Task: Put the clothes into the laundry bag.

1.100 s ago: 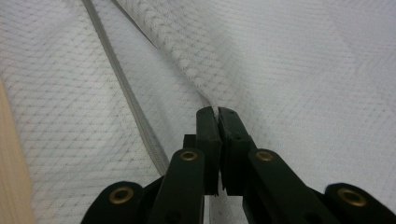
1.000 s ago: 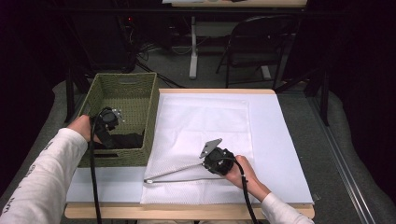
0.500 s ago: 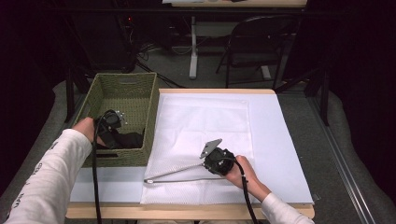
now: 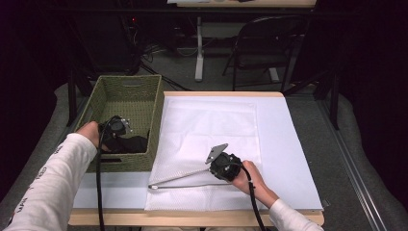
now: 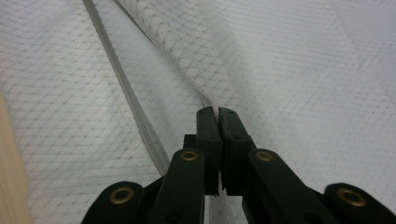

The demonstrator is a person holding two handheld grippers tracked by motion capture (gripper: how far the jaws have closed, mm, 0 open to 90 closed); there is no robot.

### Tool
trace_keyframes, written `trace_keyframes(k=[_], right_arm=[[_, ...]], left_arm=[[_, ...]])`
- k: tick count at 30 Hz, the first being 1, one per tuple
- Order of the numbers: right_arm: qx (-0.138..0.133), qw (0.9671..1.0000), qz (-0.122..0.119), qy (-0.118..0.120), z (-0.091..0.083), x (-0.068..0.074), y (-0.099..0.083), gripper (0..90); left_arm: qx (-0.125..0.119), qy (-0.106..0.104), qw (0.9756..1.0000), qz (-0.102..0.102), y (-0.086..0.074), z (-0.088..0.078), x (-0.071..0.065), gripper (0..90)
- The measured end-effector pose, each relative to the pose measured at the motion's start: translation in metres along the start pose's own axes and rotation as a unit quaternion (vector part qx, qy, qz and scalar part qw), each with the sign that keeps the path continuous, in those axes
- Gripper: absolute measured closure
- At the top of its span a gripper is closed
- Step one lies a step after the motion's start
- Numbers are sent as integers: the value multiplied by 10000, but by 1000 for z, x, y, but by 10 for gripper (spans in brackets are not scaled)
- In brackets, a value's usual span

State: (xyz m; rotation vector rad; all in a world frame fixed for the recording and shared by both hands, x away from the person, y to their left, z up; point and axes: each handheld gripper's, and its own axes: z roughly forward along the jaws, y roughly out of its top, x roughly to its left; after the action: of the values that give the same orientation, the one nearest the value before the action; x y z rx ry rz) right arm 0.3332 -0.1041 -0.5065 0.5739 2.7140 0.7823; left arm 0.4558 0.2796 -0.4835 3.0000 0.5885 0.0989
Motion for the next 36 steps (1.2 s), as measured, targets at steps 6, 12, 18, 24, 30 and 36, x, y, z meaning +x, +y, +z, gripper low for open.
trace_keyframes(k=[6, 12, 18, 24, 30, 36], right_arm=[[-14, 10000, 17, -24, -1, 0, 0, 886], [-28, 10000, 0, -24, 0, 0, 0, 887], [-24, 10000, -8, -32, -1, -1, 0, 886], [-24, 10000, 17, 5, 0, 0, 0, 887], [-40, 10000, -2, -36, -1, 0, 0, 887], [-60, 10000, -25, -63, -1, 0, 0, 887]], left_arm=[[-69, 154, 9999, 20, -2, -3, -3, 623], [-75, 263, 9995, 155, -3, -12, -8, 640], [-94, 348, 9993, 136, -4, -25, -10, 647], [-204, 490, 9985, 146, -7, -34, -11, 653], [-285, 589, 9978, 134, -10, -48, -13, 656], [-334, 689, 9969, 163, -11, -61, -16, 661]])
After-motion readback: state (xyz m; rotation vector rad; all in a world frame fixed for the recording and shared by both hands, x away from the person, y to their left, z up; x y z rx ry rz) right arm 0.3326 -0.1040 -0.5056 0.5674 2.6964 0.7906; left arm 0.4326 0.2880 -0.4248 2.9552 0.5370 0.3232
